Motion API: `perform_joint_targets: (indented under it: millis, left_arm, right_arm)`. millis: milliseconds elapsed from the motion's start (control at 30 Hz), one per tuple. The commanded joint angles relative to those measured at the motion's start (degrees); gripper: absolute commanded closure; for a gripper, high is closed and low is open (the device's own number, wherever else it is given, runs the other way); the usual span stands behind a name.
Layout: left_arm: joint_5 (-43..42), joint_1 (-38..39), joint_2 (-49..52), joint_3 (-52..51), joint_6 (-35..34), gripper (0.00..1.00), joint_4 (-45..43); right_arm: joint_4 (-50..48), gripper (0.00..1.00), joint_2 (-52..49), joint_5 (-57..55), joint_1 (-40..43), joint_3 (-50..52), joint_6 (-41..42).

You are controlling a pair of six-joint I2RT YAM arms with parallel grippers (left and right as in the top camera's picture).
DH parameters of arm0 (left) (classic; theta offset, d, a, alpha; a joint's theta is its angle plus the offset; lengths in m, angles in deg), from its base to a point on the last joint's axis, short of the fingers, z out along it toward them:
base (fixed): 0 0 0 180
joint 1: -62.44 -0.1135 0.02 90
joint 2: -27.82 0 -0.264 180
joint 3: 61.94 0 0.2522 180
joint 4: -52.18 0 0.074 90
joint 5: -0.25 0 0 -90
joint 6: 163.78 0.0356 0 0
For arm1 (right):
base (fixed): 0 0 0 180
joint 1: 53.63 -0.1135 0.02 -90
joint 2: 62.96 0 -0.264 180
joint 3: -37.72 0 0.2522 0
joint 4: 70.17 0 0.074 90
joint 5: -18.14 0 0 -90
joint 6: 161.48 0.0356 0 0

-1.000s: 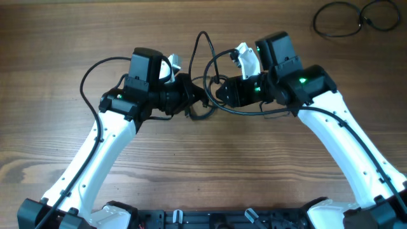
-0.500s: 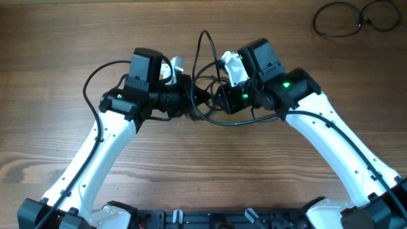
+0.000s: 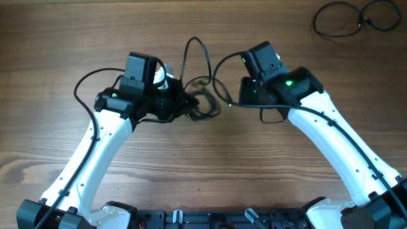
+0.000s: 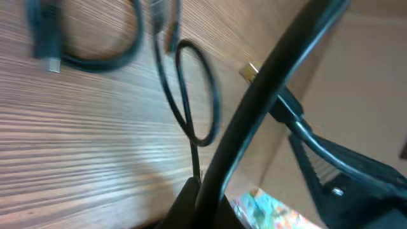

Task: Untangle cables

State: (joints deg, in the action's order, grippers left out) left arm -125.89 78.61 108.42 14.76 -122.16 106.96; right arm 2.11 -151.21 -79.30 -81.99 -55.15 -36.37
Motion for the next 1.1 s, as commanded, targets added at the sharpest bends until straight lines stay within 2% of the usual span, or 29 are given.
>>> perform_joint_targets:
  millis: [0, 67, 100, 133, 167, 200, 267, 400, 433, 533, 633, 700, 867, 1000, 1067]
  left_arm:
    - [3.4, -1.0, -0.6, 0.7, 0.1, 0.96, 0.6]
    - [0.7, -0.8, -0.6, 0.7, 0.5, 0.96, -0.9]
    - [-1.3, -0.4, -0.6, 0.7, 1.9, 0.96, -2.7]
    - [-3.1, 0.3, -0.6, 0.7, 3.1, 0.96, -4.3]
    - [-3.5, 1.0, -0.6, 0.7, 3.1, 0.96, -4.8]
    - [-3.5, 1.4, -0.6, 0.7, 3.2, 0.96, -4.8]
    - [-2.6, 2.4, -0.6, 0.7, 5.4, 0.96, -4.6]
    - [-0.2, 2.8, -0.6, 0.7, 5.3, 0.96, -3.5]
    - [0.0, 3.0, -0.6, 0.7, 5.3, 0.96, -3.5]
    - [2.1, 5.5, -0.6, 0.7, 6.5, 0.96, -3.3]
    - [2.3, 9.0, -0.6, 0.7, 10.7, 0.96, -3.6]
    - [5.2, 9.6, -0.6, 0.7, 10.1, 0.96, -3.7]
    - [6.0, 7.9, -0.6, 0.7, 7.0, 0.96, -3.9]
    - [6.0, 7.8, -0.6, 0.7, 7.1, 0.96, -4.0]
    - [6.0, 7.8, -0.6, 0.7, 7.5, 0.96, -3.9]
  right_arm:
    - [0.5, 0.62, -0.9, 0.0, 1.6, 0.0, 5.1]
    - [-2.1, 0.50, -0.9, 12.2, 1.6, 0.0, -2.7]
    - [-2.8, 0.46, -0.9, 15.5, 1.6, 0.0, -3.8]
    - [-3.0, 0.39, -0.9, 16.5, 1.6, 0.0, -3.3]
    - [-3.1, 0.26, -0.9, 16.6, 1.6, 0.0, -1.9]
    - [-3.1, 0.18, -0.9, 16.6, 1.6, 0.0, -0.5]
    - [-2.7, 0.11, -0.9, 16.6, 1.6, 0.0, 5.5]
    - [-2.8, 0.08, -0.9, 16.6, 1.6, 0.0, 6.0]
    - [-2.8, 0.01, -0.9, 16.6, 1.6, 0.0, 6.5]
    - [-2.8, 0.00, -0.9, 16.6, 1.6, 0.0, 7.5]
    - [-2.5, 0.00, -0.9, 16.6, 1.6, 0.0, 7.5]
    - [-1.7, 0.00, -0.9, 16.6, 1.6, 0.0, 7.4]
    - [0.2, 0.00, -0.9, 15.6, 1.6, 0.3, 4.5]
    - [0.3, 0.00, -0.9, 6.8, 1.6, 2.0, 4.5]
    - [0.0, 0.00, -1.3, 7.4, 1.8, 2.0, 4.5]
